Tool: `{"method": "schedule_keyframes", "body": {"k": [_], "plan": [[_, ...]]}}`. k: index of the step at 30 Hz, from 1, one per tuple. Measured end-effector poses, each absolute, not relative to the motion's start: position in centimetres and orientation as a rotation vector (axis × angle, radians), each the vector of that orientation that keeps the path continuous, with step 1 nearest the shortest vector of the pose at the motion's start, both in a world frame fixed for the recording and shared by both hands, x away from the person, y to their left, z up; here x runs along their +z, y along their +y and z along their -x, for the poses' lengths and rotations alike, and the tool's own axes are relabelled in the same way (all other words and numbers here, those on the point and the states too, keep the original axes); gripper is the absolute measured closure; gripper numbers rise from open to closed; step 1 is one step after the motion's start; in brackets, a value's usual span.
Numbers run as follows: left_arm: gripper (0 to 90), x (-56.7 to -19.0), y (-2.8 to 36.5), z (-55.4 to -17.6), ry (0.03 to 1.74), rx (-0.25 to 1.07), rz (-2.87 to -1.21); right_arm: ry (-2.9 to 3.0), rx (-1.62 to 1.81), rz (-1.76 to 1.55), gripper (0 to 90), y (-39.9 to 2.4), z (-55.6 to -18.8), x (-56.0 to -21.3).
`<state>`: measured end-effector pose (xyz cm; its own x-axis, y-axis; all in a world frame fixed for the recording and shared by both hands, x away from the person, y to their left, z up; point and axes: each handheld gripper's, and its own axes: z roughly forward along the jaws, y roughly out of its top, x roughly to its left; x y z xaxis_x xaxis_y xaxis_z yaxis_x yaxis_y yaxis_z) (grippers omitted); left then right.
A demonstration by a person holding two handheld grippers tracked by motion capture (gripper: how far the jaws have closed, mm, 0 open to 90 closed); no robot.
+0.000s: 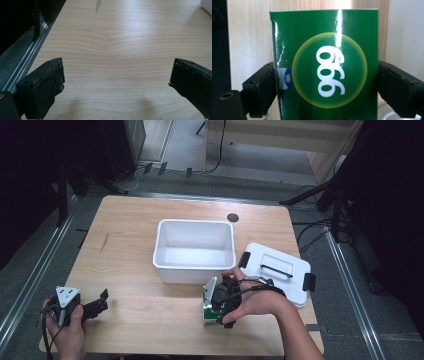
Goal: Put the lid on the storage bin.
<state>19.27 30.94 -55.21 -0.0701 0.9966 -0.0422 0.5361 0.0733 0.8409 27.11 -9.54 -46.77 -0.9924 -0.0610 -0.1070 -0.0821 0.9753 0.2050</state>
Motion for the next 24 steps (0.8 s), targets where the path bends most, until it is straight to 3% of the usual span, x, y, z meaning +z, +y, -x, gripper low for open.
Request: {"method": "schedule_keyframes", "body": {"k": [10,24], "plan": [[0.0,-55.2,31.0,-19.3,1.689,0.877,-1.537,3.046,0.264,0.131,13.3,-9.0,-27.3,-47.9],[0.0,-55.2,30.9,-19.3,1.689,0.878,-1.537,3.062,0.361,0.135,15.8,-9.6,-27.2,-46.5]]}}
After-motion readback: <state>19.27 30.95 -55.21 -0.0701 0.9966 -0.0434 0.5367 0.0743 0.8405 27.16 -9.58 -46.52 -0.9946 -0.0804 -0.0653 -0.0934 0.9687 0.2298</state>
